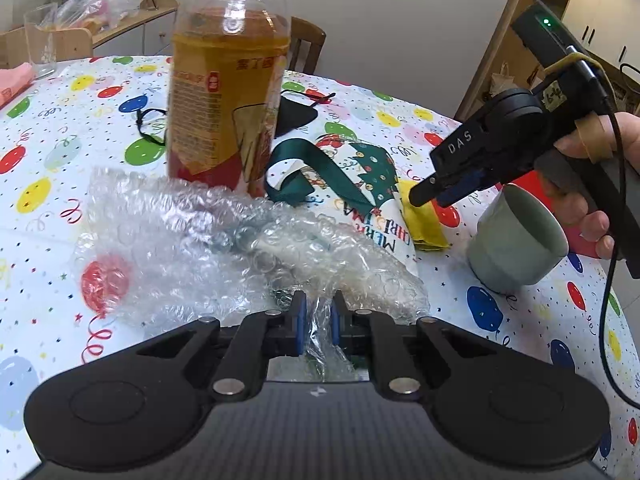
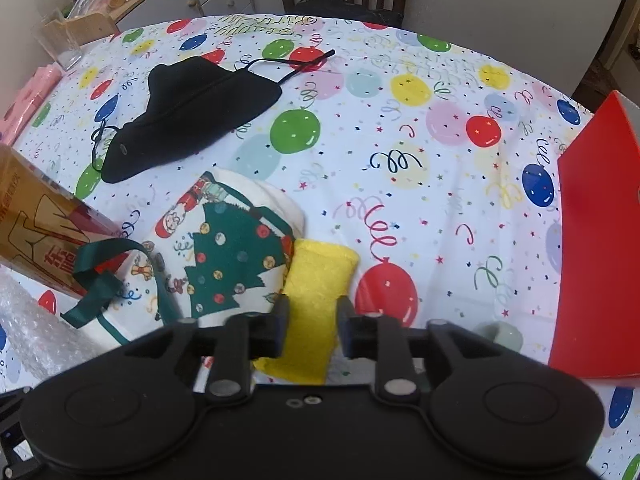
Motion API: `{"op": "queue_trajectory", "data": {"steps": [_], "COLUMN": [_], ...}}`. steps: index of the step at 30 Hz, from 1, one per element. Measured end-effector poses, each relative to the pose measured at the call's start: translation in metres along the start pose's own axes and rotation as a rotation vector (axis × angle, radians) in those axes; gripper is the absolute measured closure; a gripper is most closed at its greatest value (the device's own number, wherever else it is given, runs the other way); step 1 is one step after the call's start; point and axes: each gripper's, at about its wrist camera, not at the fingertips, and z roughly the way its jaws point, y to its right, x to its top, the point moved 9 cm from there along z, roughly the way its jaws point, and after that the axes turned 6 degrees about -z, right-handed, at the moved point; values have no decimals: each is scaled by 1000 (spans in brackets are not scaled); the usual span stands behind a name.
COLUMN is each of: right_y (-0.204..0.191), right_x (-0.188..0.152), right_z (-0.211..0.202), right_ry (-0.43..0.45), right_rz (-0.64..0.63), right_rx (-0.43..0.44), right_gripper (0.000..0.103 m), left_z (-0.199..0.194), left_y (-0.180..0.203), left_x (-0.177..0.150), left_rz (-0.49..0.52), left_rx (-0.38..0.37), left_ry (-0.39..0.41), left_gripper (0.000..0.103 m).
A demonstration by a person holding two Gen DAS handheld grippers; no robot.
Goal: Organize soft objects
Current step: 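Grasp the bubble wrap with the left gripper while the right grasps the yellow cloth, then carry the bubble wrap with the left gripper while the right carries the yellow cloth to the box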
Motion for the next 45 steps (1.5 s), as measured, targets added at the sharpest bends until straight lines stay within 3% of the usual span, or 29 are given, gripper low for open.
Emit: {"op": "queue_trajectory", "data": {"steps": [1, 6, 15, 19, 25, 35, 45], "right_y": [-1, -6, -8, -7, -9, -13, 1], "right_x": [1, 4, 3, 2, -1, 7, -16], "right_z": [0, 7, 21, 21, 15, -42, -129], "right_ry": [2, -16, -38, -29, 11, 140, 261], "right_rz": [0, -28, -21, -9, -17, 13, 53], "right_rx": [-2, -55, -71, -71, -83, -33, 25], "right_gripper": [65, 64, 56, 63, 64, 64, 64], "left_z": [-1, -6, -7, -8, -12, -32, -69], "left_y": [-1, -5, -8, -8, -7, 1, 28], "left_x": [-1, -2, -6, -6, -6, 6, 33], "left_rz": [-3, -13, -22, -22, -20, -8, 37], "left_rx": [2, 3, -3, -6, -13, -48, -137], "left_ry": [0, 5, -1, 0, 6, 42, 77], "left_gripper": [91, 91, 91, 91, 91, 91, 91]}}
